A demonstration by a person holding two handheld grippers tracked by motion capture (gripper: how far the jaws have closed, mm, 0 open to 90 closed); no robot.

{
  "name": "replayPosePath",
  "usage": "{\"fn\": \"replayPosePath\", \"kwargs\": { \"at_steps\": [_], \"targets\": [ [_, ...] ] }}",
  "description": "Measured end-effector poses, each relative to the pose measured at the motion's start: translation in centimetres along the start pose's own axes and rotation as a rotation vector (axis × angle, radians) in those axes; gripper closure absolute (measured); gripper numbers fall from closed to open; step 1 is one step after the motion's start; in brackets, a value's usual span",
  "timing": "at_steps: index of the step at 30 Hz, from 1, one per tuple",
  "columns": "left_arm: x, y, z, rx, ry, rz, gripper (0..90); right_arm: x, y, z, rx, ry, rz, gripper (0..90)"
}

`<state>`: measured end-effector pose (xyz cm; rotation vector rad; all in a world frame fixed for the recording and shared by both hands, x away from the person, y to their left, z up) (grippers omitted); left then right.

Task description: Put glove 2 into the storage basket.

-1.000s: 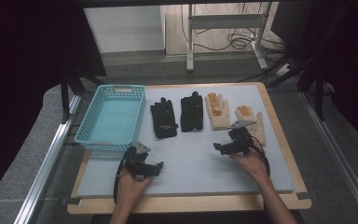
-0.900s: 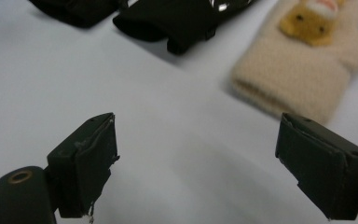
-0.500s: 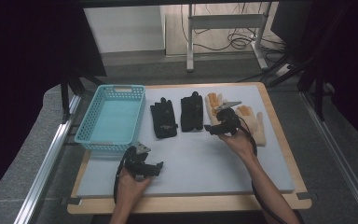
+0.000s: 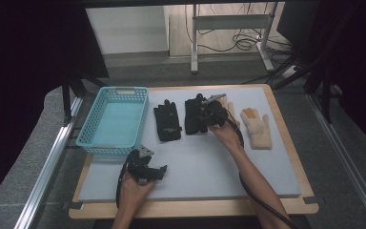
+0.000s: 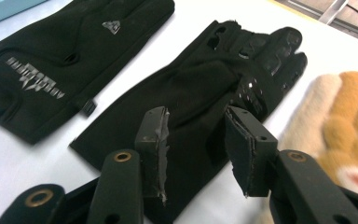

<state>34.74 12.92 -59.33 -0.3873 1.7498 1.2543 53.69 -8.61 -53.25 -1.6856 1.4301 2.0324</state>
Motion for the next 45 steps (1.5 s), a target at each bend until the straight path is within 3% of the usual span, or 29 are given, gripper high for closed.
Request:
{"fn": "replayPosePath", "kwargs": {
  "at_steps": [3,6,8,10,14,16,22,23,28,35,39,40,41,45],
  "targets": [
    [0.0,0.0,0.0,0.0,0.0,0.0,2.9,0.0,-1.3,-0.1,0.017,-0.018,0.004,40.3],
    [0.0,0.0,0.0,0.0,0.0,0.0,3.0,0.6,-2.4,-0.2,0.03,-0.034,0.026,38.7],
    [0.0,0.0,0.0,0.001,0.001,-0.001,2.9,1.3,-3.1,-0.2,0.049,-0.011,0.061,43.1],
    [0.0,0.0,0.0,0.001,0.001,-0.001,2.9,1.4,-3.3,-0.2,0.045,-0.017,0.058,47.8],
    [0.0,0.0,0.0,0.0,0.0,-0.001,2.9,1.4,-3.2,0.4,0.006,-0.031,0.055,77.3],
    [0.0,0.0,0.0,0.0,0.001,-0.002,2.9,1.4,-3.2,0.6,0.001,-0.037,0.055,82.4],
    [0.0,0.0,0.0,0.001,-0.004,0.004,2.9,1.1,-2.5,0.3,-0.02,-0.081,0.046,83.8],
    [0.0,0.0,0.0,0.0,-0.001,0.001,2.9,0.9,-1.9,0.3,-0.033,-0.105,0.032,83.8],
    [0.0,0.0,0.0,-0.001,-0.002,0.002,2.9,0.5,-0.4,0.5,-0.066,-0.123,0.0,83.8],
    [0.0,0.0,0.0,-0.001,-0.002,0.001,2.9,-0.2,4.1,2.1,-0.127,-0.102,-0.068,83.8],
    [0.0,0.0,0.0,0.0,-0.001,0.002,2.9,0.3,7.0,3.4,-0.16,-0.096,-0.084,83.7],
    [0.0,0.0,0.0,0.0,-0.001,0.002,2.9,0.3,7.0,3.4,-0.16,-0.096,-0.084,83.7],
    [0.0,0.0,0.0,-0.001,-0.001,0.002,2.9,0.9,8.7,4.2,-0.168,-0.086,-0.087,83.7],
    [0.0,0.0,0.0,-0.002,0.002,-0.002,2.9,2.0,11.1,5.6,-0.189,-0.08,-0.099,83.6]
  ]
}}
Point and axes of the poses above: each handheld gripper's, and its own axes: y roughly backward along the jaws, x roughly out of its underside, z roughly to its left, the point moved 6 cm from there along -y, roughly forward along the jaws, and after that the axes turned 10 degrees about -z, right-handed, at the moved point
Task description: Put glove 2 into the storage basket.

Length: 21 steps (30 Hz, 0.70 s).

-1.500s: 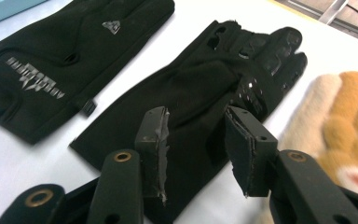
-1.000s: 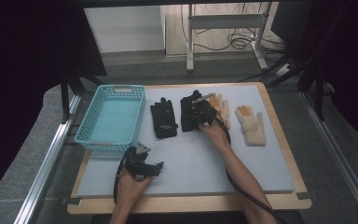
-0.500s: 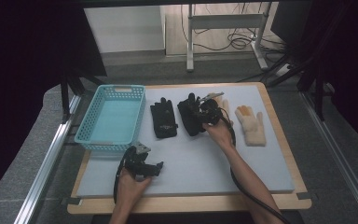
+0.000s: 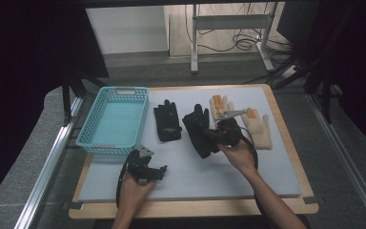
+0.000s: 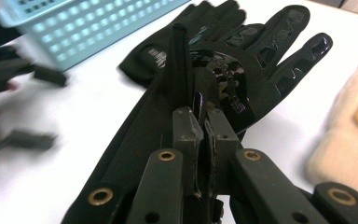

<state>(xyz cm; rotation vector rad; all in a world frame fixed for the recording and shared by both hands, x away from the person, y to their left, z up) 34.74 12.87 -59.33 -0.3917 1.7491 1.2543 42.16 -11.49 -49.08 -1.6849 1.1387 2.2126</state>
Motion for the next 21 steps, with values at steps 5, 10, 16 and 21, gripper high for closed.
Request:
{"fn": "replayPosePath", "kwargs": {
  "at_steps": [5,10,16,21],
  "targets": [
    [0.0,0.0,0.0,-0.001,-0.004,0.002,2.9,2.4,1.7,2.1,-0.023,0.006,0.013,83.3],
    [0.0,0.0,0.0,0.0,0.001,0.001,3.0,5.9,1.3,3.0,-0.023,0.005,0.055,80.2],
    [0.0,0.0,0.0,-0.001,0.002,0.001,2.9,6.0,2.1,1.7,0.04,0.04,0.05,56.2],
    [0.0,0.0,0.0,0.0,-0.001,0.003,3.0,6.3,3.3,0.0,0.093,0.05,0.063,69.2]
  ]
}}
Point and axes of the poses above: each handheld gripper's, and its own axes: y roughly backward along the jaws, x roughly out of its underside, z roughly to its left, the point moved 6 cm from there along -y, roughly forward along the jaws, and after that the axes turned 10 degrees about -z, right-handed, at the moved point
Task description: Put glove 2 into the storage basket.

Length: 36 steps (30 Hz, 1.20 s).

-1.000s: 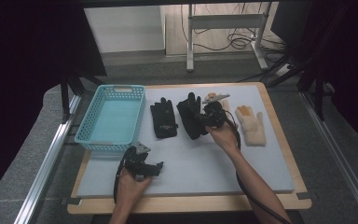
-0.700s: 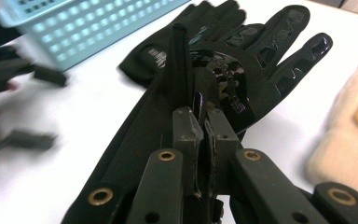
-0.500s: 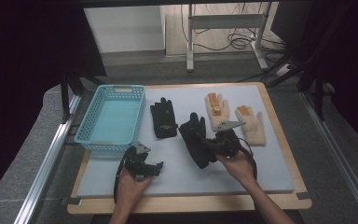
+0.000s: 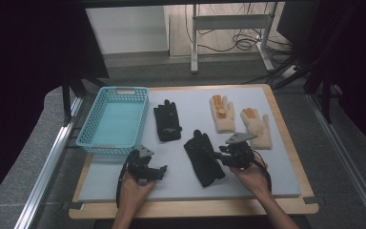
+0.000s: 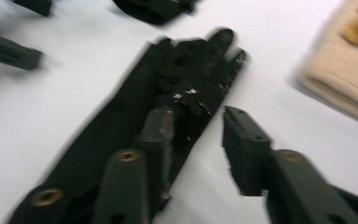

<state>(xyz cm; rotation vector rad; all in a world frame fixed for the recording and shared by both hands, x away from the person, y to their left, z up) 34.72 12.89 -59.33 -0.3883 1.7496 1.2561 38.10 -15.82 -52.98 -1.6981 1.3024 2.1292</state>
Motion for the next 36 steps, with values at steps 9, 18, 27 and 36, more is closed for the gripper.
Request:
{"fn": "replayPosePath", "kwargs": {
  "at_steps": [9,18,27,36],
  "targets": [
    [0.0,0.0,0.0,0.0,0.0,0.0,3.0,3.5,-0.5,0.5,-0.037,-0.014,0.072,78.3],
    [0.0,0.0,0.0,0.0,0.0,-0.001,2.9,3.5,-0.4,3.4,-0.137,-0.017,0.062,78.3],
    [0.0,0.0,0.0,0.0,-0.001,0.001,3.0,1.9,-0.1,2.9,-0.116,0.006,0.032,71.1],
    [0.0,0.0,0.0,0.0,-0.003,0.001,3.0,-2.2,-2.9,0.9,-0.119,-0.003,-0.016,68.1]
  ]
}}
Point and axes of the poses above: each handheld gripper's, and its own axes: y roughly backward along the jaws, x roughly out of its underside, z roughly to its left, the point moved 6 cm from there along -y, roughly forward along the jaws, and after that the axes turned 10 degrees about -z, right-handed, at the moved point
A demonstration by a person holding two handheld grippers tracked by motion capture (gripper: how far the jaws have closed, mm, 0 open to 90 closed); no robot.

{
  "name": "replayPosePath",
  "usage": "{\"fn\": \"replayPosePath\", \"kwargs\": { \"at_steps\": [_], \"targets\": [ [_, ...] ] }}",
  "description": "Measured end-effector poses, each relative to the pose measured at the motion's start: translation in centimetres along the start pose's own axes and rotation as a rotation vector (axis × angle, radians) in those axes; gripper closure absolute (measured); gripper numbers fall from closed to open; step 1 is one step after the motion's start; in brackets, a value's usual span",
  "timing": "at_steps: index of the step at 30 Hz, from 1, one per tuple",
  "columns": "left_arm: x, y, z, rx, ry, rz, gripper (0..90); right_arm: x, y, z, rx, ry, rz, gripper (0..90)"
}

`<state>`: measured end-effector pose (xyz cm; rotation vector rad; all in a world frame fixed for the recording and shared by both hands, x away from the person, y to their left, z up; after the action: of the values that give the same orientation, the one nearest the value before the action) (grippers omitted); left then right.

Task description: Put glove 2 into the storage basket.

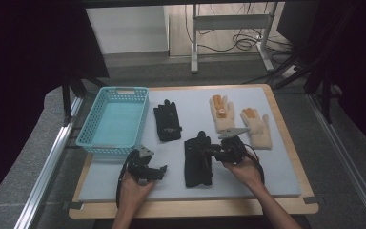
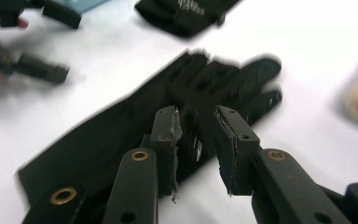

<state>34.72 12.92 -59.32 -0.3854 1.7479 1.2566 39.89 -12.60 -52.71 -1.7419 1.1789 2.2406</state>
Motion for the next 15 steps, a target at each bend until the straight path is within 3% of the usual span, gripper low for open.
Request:
{"fn": "replayPosePath", "kwargs": {
  "at_steps": [6,7,11,15],
  "targets": [
    [0.0,0.0,0.0,0.001,0.003,0.0,3.0,-2.2,-3.0,-1.3,0.004,0.015,0.0,67.7],
    [0.0,0.0,0.0,0.001,0.002,0.001,3.0,-3.1,-4.2,-1.8,0.0,0.006,-0.001,67.7],
    [0.0,0.0,0.0,0.001,-0.003,0.005,3.0,-4.0,-5.9,-2.1,-0.016,0.008,0.003,67.6],
    [0.0,0.0,0.0,0.001,0.003,0.0,3.0,-5.2,-8.9,-2.2,-0.037,0.008,0.02,66.3]
  ]
}}
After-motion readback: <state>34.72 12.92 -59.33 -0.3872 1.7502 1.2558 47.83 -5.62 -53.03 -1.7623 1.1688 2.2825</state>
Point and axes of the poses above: each handheld gripper's, and its own axes: y roughly backward along the jaws, x roughly out of its underside, z roughly to its left, the point moved 6 cm from there along -y, roughly forward along the jaws, and after that the axes turned 10 degrees about -z, right-handed, at the moved point
